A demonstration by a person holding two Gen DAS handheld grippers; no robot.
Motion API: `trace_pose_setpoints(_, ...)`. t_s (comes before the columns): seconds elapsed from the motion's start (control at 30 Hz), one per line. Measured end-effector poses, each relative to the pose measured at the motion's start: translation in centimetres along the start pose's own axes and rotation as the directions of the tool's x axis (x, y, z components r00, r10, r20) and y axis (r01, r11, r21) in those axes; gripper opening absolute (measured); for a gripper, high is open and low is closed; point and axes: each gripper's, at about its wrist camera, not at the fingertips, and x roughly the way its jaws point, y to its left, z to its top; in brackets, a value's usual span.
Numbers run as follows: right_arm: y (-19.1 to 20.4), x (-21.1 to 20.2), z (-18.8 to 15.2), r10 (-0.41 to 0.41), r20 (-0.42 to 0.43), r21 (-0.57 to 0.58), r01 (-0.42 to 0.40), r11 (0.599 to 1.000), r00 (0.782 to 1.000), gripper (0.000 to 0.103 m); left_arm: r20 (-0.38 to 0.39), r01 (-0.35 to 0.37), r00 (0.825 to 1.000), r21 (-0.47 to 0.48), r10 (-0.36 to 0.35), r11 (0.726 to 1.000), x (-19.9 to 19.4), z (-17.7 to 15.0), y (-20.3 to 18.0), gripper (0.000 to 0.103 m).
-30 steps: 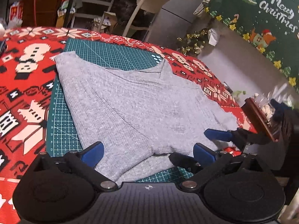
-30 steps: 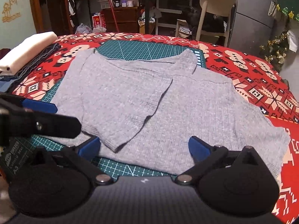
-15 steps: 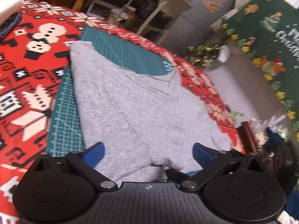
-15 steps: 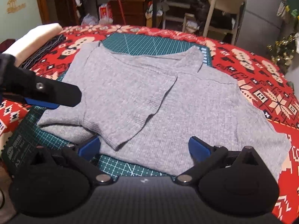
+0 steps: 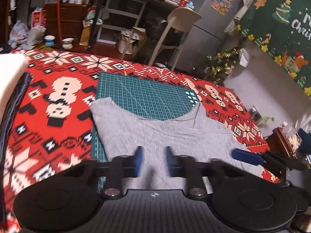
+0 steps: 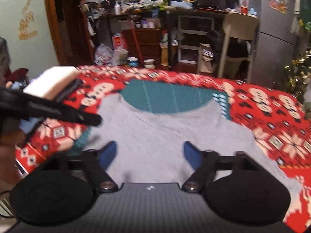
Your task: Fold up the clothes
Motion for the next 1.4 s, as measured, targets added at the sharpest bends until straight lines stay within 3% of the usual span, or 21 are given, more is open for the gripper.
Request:
trace_pose_setpoints(0.03, 0.4, 0.6, 0.6, 0.010, -0.003, -0.002, -0.010, 1.000, 1.000, 0.055, 0.003, -0.004, 1.000, 0.001, 0.004, 1.000, 0.4, 0.3, 0.2, 0.008)
trace_pose_setpoints(0.1, 1.1, 2.1, 1.7, 0.031, -0.019, -0.004, -0.031, 1.000, 0.999, 0.030, 0.014, -0.016, 1.000, 0.005, 0.016, 1.000, 1.1, 0.8, 0.6, 0.005)
trace_pose_setpoints(0.2, 1.8, 4.8, 3.4, 0.070, -0.055, 0.021, -0.069, 0.997, 0.996, 0.007, 0.027, -0.033, 0.999, -0.008, 0.033, 0.999, 2.0, 1.6, 1.4, 0.002)
trace_pose_setpoints(0.33, 2.4, 8.2, 5.5, 0.161, -0.072, 0.100, -0.154, 0.983, 0.984, 0.007, 0.034, -0.073, 0.997, -0.039, 0.074, 0.997, 3.0, 2.5, 2.9, 0.001)
trace_pose_setpoints(0.43, 2.8, 10.8, 6.3, 0.185, -0.097, 0.131, -0.172, 0.976, 0.978, 0.004, 0.006, -0.096, 0.995, -0.078, 0.097, 0.992, 4.4, 2.7, 4.5, 0.000)
trace_pose_setpoints(0.67, 2.5, 15.3, 5.6, 0.195, -0.173, 0.166, -0.167, 0.972, 0.965, 0.002, -0.021, -0.049, 0.999, -0.135, 0.047, 0.990, 5.9, 2.4, 6.8, 0.001)
trace_pose_setpoints(0.87, 2.9, 14.9, 6.3, 0.183, -0.154, 0.141, -0.162, 0.977, 0.971, 0.006, 0.008, -0.075, 0.997, -0.112, 0.077, 0.991, 5.4, 2.8, 6.2, 0.000)
trace_pose_setpoints(1.03, 2.6, 17.1, 6.7, 0.176, -0.180, 0.178, -0.144, 0.974, 0.968, 0.008, -0.014, -0.099, 0.995, -0.143, 0.098, 0.985, 6.6, 3.4, 7.4, 0.001)
trace_pose_setpoints(1.17, 2.1, 15.9, 6.8, 0.178, -0.166, 0.189, -0.146, 0.971, 0.970, 0.011, -0.007, -0.081, 0.997, -0.145, 0.081, 0.986, 5.7, 3.3, 7.4, 0.000)
trace_pose_setpoints(1.4, 1.4, 11.0, 5.1, 0.218, -0.146, 0.189, -0.189, 0.964, 0.965, 0.011, -0.017, 0.032, 0.999, -0.118, -0.035, 0.992, 2.7, 1.1, 5.5, 0.001)
